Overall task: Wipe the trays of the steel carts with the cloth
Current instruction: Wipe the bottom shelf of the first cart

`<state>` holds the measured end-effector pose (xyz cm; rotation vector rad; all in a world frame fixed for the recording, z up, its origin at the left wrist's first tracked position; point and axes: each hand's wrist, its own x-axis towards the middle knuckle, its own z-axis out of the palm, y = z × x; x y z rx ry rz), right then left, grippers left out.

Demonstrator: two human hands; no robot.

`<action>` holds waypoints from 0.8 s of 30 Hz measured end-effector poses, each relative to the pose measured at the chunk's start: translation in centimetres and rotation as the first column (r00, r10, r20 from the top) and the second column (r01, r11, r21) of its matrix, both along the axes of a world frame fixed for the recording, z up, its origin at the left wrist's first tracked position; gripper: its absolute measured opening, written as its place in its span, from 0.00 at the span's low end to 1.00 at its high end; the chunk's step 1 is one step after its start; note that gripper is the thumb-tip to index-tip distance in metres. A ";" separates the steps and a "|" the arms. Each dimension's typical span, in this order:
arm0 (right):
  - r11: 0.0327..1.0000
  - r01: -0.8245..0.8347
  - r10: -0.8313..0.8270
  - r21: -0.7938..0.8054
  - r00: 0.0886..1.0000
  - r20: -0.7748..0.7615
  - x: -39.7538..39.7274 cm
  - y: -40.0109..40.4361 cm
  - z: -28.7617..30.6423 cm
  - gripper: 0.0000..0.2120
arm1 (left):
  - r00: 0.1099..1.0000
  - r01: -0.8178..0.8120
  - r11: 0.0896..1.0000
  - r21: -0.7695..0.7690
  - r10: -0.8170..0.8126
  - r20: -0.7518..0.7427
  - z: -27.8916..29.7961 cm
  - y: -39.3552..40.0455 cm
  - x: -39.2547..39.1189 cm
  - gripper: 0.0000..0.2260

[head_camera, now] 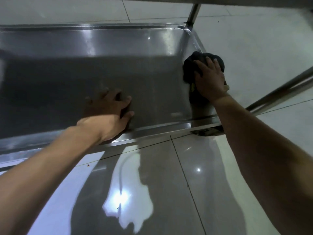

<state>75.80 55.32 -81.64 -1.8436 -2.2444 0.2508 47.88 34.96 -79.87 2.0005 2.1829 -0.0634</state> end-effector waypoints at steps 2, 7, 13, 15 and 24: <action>1.000 0.021 -0.020 -0.009 1.000 0.006 0.6 -1.3 -0.1 0.23 | 1.000 0.000 1.000 -0.013 0.000 0.013 0.0 0.2 0.2 0.25; 0.993 0.101 -0.101 -0.054 0.995 0.003 2.8 -7.2 -0.7 0.23 | 0.995 -0.025 0.999 0.026 0.023 0.093 -0.8 0.4 0.2 0.22; 0.992 0.127 -0.128 0.024 0.991 0.045 2.1 -13.3 -0.7 0.24 | 0.995 -0.058 0.998 0.018 0.056 0.086 -1.7 0.5 0.3 0.22; 0.988 0.138 -0.140 0.075 0.990 0.032 1.6 -15.2 -0.8 0.22 | 0.996 -0.045 0.999 0.012 0.044 0.076 -1.6 0.4 0.3 0.22; 0.986 0.085 -0.072 0.146 0.993 -0.097 -4.3 -21.5 -0.7 0.19 | 0.983 0.033 0.992 0.121 -0.054 0.177 2.1 -5.3 -2.6 0.12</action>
